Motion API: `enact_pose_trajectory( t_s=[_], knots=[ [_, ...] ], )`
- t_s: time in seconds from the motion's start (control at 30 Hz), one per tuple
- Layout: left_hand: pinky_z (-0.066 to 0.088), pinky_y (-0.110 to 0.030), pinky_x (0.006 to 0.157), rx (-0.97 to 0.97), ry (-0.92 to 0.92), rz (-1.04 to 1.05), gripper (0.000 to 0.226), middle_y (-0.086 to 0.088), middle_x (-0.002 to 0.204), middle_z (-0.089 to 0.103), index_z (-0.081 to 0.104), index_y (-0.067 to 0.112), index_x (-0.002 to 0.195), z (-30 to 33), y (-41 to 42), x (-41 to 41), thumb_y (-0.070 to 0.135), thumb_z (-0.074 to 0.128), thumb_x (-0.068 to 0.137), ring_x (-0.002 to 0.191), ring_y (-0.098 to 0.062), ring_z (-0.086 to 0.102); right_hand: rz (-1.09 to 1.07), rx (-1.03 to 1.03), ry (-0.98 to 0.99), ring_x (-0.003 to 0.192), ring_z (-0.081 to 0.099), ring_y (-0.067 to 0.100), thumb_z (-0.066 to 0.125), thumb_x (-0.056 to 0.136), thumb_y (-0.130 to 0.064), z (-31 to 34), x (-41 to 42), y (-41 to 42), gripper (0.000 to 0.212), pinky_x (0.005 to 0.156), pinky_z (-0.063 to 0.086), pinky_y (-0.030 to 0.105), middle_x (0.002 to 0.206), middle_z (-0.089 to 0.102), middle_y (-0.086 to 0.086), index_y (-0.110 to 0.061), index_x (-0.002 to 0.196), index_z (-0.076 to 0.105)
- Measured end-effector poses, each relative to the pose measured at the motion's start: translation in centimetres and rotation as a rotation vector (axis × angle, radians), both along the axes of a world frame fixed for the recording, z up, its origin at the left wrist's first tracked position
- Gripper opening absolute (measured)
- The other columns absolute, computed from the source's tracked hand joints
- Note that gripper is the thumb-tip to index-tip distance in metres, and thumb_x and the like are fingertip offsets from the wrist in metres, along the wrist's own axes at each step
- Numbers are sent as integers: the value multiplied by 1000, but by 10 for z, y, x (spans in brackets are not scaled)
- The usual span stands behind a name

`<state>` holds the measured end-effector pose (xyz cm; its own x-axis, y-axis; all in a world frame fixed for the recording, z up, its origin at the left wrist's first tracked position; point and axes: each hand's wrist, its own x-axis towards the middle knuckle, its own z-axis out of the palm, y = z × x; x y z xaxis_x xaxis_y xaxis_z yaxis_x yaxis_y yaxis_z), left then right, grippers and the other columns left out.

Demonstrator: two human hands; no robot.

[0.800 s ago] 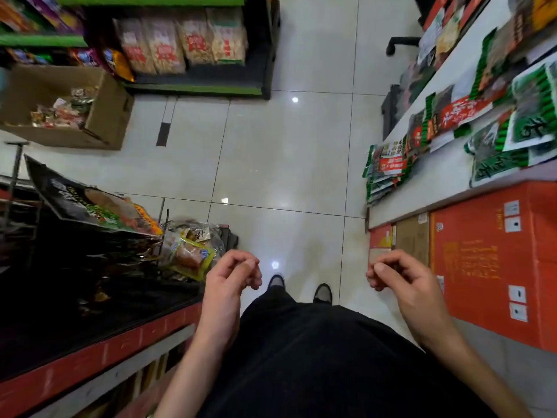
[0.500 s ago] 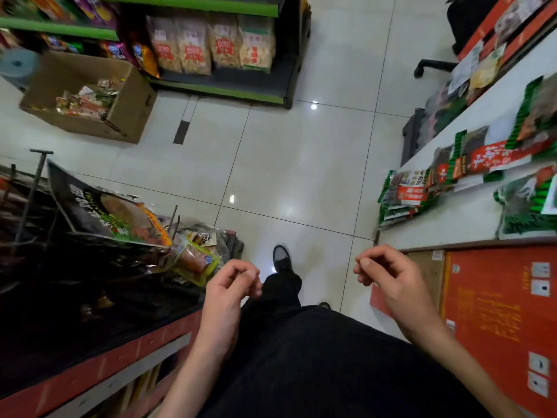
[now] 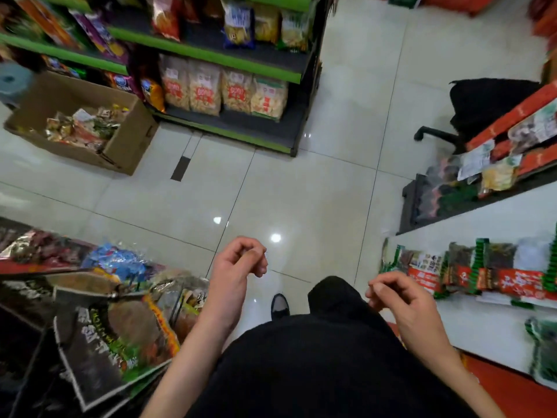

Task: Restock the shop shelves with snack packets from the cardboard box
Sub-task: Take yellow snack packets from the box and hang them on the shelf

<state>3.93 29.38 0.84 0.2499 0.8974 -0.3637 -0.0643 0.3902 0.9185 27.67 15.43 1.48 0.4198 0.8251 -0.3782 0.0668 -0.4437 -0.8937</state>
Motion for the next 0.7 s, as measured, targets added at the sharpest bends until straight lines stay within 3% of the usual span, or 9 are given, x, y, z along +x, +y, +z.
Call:
enact_pose_trajectory(
  t_s=[0.27, 0.4, 0.6, 0.7],
  knots=[
    [45, -22, 58, 7, 27, 185, 12, -3, 62, 58, 64, 15, 72, -13, 113, 13, 15, 58, 82, 59, -15, 52, 169, -5, 37, 69, 65, 15, 60, 95, -3, -15, 23, 151, 33, 66, 54, 24, 79, 72, 6, -31, 81, 71],
    [45, -25, 60, -34, 79, 348, 24, -2, 62, 58, 66, 23, 67, -12, 165, 15, 10, 58, 84, 59, -14, 52, 361, 5, 63, 68, 64, 15, 60, 95, -2, -17, 34, 260, 31, 66, 53, 22, 78, 71, 5, -28, 80, 70],
    [45, -25, 59, -82, 118, 668, 18, 0, 63, 61, 69, 27, 68, 0, 207, 2, 18, 60, 80, 59, -13, 55, 752, -19, 118, 66, 62, 9, 59, 95, -2, -5, 7, 418, 29, 63, 51, 16, 76, 70, 2, -24, 78, 69],
    [43, -31, 60, -114, 99, 894, 9, 1, 62, 60, 70, 26, 66, 3, 210, -15, 27, 67, 74, 59, -14, 54, 934, -40, 139, 66, 61, 10, 60, 95, -2, -7, -33, 477, 30, 63, 50, 17, 76, 70, 3, -24, 78, 70]
  ],
)
